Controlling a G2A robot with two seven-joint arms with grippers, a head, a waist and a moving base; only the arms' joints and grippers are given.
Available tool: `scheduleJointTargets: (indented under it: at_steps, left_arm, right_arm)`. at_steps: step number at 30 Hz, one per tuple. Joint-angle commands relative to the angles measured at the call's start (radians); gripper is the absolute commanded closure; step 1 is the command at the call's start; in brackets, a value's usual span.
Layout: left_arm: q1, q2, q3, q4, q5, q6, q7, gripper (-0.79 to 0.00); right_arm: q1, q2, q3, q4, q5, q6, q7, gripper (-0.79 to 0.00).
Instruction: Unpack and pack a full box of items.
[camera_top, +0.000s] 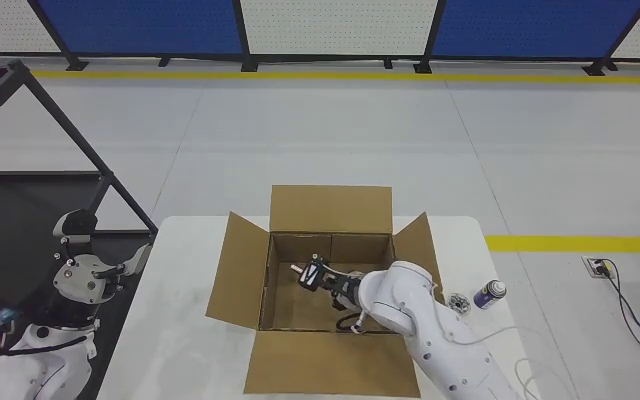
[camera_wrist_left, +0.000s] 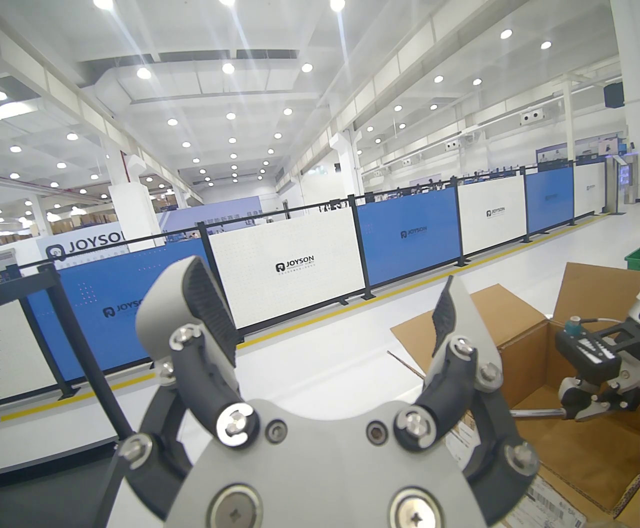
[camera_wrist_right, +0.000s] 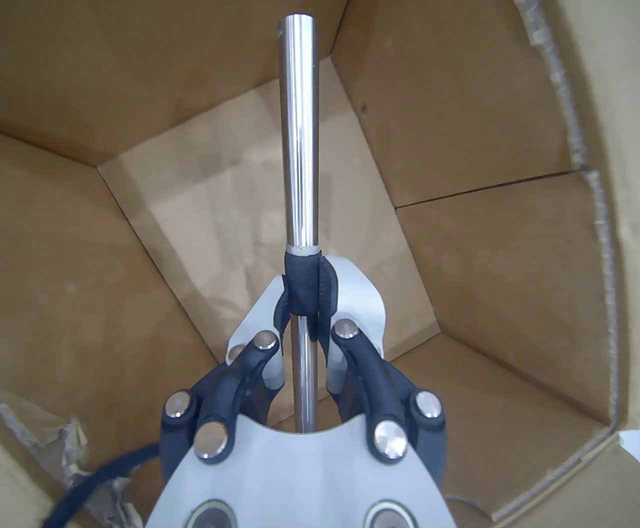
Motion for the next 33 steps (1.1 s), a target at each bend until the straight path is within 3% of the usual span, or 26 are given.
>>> scheduleJointTargets:
  at_steps: [1, 9, 17, 33]
  left_arm:
    - [0.000, 0.000, 0.000, 0.000, 0.000, 0.000, 0.000, -0.785]
    - [0.000, 0.000, 0.000, 0.000, 0.000, 0.000, 0.000, -0.785]
    - [0.000, 0.000, 0.000, 0.000, 0.000, 0.000, 0.000, -0.785]
    - [0.000, 0.000, 0.000, 0.000, 0.000, 0.000, 0.000, -0.785]
  right_arm:
    - [-0.018, 0.006, 0.019, -0.029, -0.001, -0.006, -0.026, 0.000]
    - [-0.103, 0.027, 0.095, -0.169, -0.037, 0.035, -0.119, 0.000]
    - [-0.183, 0.047, 0.166, -0.302, -0.017, 0.001, -0.181, 0.000]
    - [-0.208, 0.051, 0.197, -0.308, 0.011, 0.039, -0.183, 0.000]
